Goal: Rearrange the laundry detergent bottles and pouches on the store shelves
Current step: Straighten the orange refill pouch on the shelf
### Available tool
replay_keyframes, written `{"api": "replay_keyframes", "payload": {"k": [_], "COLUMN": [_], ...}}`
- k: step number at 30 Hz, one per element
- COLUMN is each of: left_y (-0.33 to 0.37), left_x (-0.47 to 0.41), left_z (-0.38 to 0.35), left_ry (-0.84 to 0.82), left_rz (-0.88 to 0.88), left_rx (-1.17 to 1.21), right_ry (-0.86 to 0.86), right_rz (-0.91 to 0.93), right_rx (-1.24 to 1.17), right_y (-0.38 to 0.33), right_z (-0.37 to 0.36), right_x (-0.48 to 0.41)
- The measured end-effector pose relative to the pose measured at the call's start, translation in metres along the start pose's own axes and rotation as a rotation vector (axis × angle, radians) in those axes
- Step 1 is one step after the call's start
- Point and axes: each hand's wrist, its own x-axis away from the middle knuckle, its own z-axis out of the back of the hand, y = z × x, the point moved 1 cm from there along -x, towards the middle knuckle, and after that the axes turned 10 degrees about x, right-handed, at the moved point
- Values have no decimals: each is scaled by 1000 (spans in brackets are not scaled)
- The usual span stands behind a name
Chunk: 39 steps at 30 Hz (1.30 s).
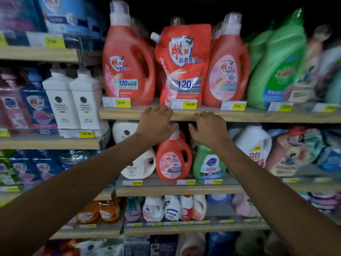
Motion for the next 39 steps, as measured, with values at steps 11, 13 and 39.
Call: {"api": "replay_keyframes", "payload": {"k": [11, 13, 39], "left_y": [9, 0, -49], "left_x": [-80, -95, -156], "left_z": [63, 65, -39], "left_ry": [123, 142, 189], "left_rz": [4, 14, 419], "left_rx": [-244, -261, 1038], "right_ry": [162, 181, 59], "right_rz": [-59, -72, -568], "right_rx": [27, 7, -943], "right_y": [50, 53, 36], "right_z": [63, 65, -30], "right_x": [-60, -78, -157]}}
